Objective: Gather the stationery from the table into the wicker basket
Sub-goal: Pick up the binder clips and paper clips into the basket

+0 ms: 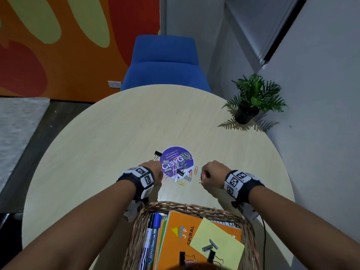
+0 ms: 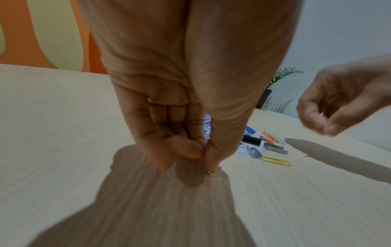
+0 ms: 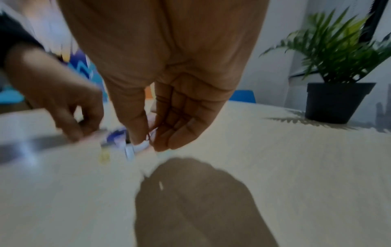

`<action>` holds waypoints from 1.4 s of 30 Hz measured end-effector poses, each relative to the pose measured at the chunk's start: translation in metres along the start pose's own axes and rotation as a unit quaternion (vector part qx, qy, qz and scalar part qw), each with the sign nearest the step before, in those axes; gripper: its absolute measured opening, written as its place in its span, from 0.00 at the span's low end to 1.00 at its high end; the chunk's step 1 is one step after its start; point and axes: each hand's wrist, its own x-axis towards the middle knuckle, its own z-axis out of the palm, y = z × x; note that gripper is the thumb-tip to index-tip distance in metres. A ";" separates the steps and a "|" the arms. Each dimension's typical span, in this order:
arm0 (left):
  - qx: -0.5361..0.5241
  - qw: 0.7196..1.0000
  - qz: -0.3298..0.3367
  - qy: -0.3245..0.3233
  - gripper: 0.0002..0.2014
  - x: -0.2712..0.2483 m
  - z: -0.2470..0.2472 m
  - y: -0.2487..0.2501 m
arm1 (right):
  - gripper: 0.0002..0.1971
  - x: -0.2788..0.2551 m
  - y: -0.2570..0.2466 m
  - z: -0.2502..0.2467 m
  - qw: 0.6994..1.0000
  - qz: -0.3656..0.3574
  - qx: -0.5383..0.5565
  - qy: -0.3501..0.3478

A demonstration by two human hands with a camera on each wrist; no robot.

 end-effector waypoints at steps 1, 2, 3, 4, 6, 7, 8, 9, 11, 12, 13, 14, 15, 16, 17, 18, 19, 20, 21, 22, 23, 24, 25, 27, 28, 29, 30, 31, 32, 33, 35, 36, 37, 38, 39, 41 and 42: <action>0.003 1.000 0.002 -0.002 0.05 -0.002 0.001 -0.001 | 0.06 -0.008 -0.001 -0.009 0.999 -0.016 0.030 0.006; 0.002 1.000 -0.001 -0.002 0.06 -0.004 0.002 -0.002 | 0.05 -0.018 -0.001 -0.017 0.997 -0.035 0.065 0.008; -0.003 1.000 -0.006 0.001 0.06 -0.007 0.002 -0.003 | 0.06 -0.030 -0.003 -0.025 0.993 -0.057 0.100 0.007; -0.016 1.000 -0.013 0.004 0.08 -0.011 0.000 -0.004 | 0.08 -0.043 -0.005 -0.030 0.988 -0.080 0.132 -0.004; -0.052 0.998 -0.004 0.024 0.13 -0.020 -0.006 -0.006 | 0.07 -0.072 -0.012 -0.033 0.977 -0.117 0.171 -0.040; -0.076 0.996 0.009 0.043 0.13 -0.027 -0.012 -0.007 | 0.08 -0.085 -0.015 -0.030 0.973 -0.131 0.180 -0.062; -0.107 0.992 0.026 0.064 0.11 -0.036 -0.019 -0.007 | 0.08 -0.097 -0.018 -0.027 0.968 -0.143 0.186 -0.084; -0.141 0.986 0.042 0.083 0.10 -0.046 -0.023 -0.007 | 0.08 -0.107 -0.019 -0.022 0.964 -0.152 0.190 -0.106; -0.189 0.974 0.068 0.104 0.08 -0.069 -0.028 -0.004 | 0.09 -0.119 -0.015 -0.012 0.959 -0.169 0.185 -0.131; -0.201 0.971 0.080 0.104 0.09 -0.080 -0.028 -0.001 | 0.08 -0.122 -0.012 -0.008 0.959 -0.174 0.177 -0.135; -0.203 0.969 0.099 0.105 0.08 -0.090 -0.026 0.001 | 0.08 -0.122 -0.007 -0.005 0.961 -0.171 0.172 -0.131; -0.193 0.968 0.121 0.106 0.07 -0.100 -0.022 0.005 | 0.09 -0.121 -0.002 -0.004 0.965 -0.161 0.171 -0.117; -0.179 0.968 0.143 0.103 0.07 -0.110 -0.017 0.009 | 0.09 -0.117 0.002 -0.003 0.971 -0.146 0.167 -0.089; -0.170 0.968 0.160 0.093 0.06 -0.120 -0.011 0.014 | 0.08 -0.111 0.006 -0.003 0.977 -0.132 0.159 -0.052; -0.166 0.967 0.175 0.079 0.05 -0.130 -0.003 0.019 | 0.08 -0.104 0.008 -0.004 0.982 -0.119 0.144 -0.016; -0.158 0.967 0.188 0.065 0.05 -0.139 0.006 0.026 | 0.08 -0.095 0.008 -0.005 0.986 -0.113 0.124 0.013; -0.148 0.966 0.202 0.055 0.07 -0.146 0.015 0.032 | 0.08 -0.086 0.006 -0.006 0.988 -0.111 0.099 0.031; -0.136 0.966 0.214 0.052 0.09 -0.152 0.025 0.037 | 0.08 -0.075 0.003 -0.007 0.991 -0.110 0.071 0.036; -0.129 0.965 0.223 0.050 0.10 -0.157 0.034 0.042 | 0.09 -0.065 -0.003 -0.007 0.993 -0.110 0.038 0.031; -0.128 0.964 0.228 0.045 0.11 -0.160 0.042 0.045 | 0.09 -0.054 -0.009 -0.006 0.993 -0.113 0.001 0.025; -0.131 0.963 0.231 0.038 0.12 -0.162 0.049 0.048 | 0.10 -0.042 -0.018 -0.006 0.992 -0.117 -0.041 0.019; -0.135 0.963 0.232 0.036 0.13 -0.164 0.053 0.051 | 0.10 -0.032 -0.027 -0.005 0.989 -0.126 -0.080 0.017; -0.138 0.962 0.232 0.040 0.14 -0.165 0.056 0.051 | 0.09 -0.021 -0.037 -0.004 0.985 -0.131 -0.115 0.013; -0.156 0.960 0.222 0.072 0.15 -0.167 0.053 0.048 | 0.09 -0.003 -0.054 -0.002 0.977 -0.129 -0.171 0.008; -0.173 0.957 0.214 0.093 0.15 -0.168 0.049 0.043 | 0.09 0.004 -0.060 0.000 0.974 -0.121 -0.191 0.008; -0.191 0.954 0.200 0.113 0.15 -0.168 0.043 0.037 | 0.10 0.011 -0.065 0.002 0.972 -0.109 -0.206 0.011; -0.206 0.951 0.186 0.134 0.14 -0.166 0.036 0.028 | 0.10 0.016 -0.068 0.004 0.971 -0.099 -0.219 0.015; -0.219 0.948 0.169 0.155 0.13 -0.164 0.030 0.018 | 0.11 0.021 -0.070 0.007 0.970 -0.089 -0.225 0.015; -0.229 0.946 0.151 0.174 0.12 -0.162 0.025 0.008 | 0.11 0.026 -0.071 0.008 0.971 -0.079 -0.225 0.013; -0.237 0.944 0.131 0.190 0.11 -0.158 0.020 -0.003 | 0.11 0.030 -0.072 0.011 0.974 -0.069 -0.216 0.011; -0.246 0.941 0.094 0.210 0.10 -0.148 0.011 -0.022 | 0.10 0.033 -0.073 0.013 0.979 -0.056 -0.197 0.012; -0.245 0.942 0.081 0.216 0.09 -0.142 0.006 -0.029 | 0.11 0.033 -0.074 0.014 0.980 -0.053 -0.191 0.012; -0.242 0.943 0.069 0.218 0.09 -0.134 0.003 -0.036 | 0.11 0.032 -0.074 0.014 0.981 -0.050 -0.187 0.011; -0.238 0.945 0.058 0.218 0.09 -0.125 0.002 -0.042 | 0.10 0.030 -0.074 0.014 0.982 -0.048 -0.182 0.007; -0.234 0.947 0.047 0.215 0.09 -0.114 0.001 -0.046 | 0.10 0.030 -0.073 0.014 0.982 -0.049 -0.183 0.002; -0.226 0.950 0.029 0.214 0.10 -0.091 0.003 -0.053 | 0.07 0.027 -0.071 0.012 0.979 -0.057 -0.193 -0.012; -0.225 0.951 0.023 0.213 0.10 -0.079 0.004 -0.054 | 0.08 0.025 -0.069 0.010 0.980 -0.058 -0.191 -0.012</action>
